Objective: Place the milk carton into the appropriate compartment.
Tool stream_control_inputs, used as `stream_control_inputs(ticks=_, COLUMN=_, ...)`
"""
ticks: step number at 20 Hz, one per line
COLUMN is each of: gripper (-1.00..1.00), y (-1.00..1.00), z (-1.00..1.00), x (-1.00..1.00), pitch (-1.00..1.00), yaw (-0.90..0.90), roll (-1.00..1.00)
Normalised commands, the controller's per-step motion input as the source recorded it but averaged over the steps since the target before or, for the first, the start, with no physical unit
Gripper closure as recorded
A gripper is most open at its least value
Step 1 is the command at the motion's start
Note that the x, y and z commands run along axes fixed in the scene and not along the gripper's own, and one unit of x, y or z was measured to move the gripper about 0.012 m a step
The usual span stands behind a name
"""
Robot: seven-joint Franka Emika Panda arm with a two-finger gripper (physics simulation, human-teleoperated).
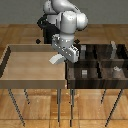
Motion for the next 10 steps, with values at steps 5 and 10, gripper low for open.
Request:
stream_control_inputs(ticks=5, gripper=1.00, y=1.00, z=0.00, x=-0.10, pitch=0.00, yaw=0.00, roll=0.00)
stream_control_inputs(ticks=10, gripper=1.00, y=0.00, z=0.00, x=-0.80, pitch=0.00, yaw=0.00, roll=0.00)
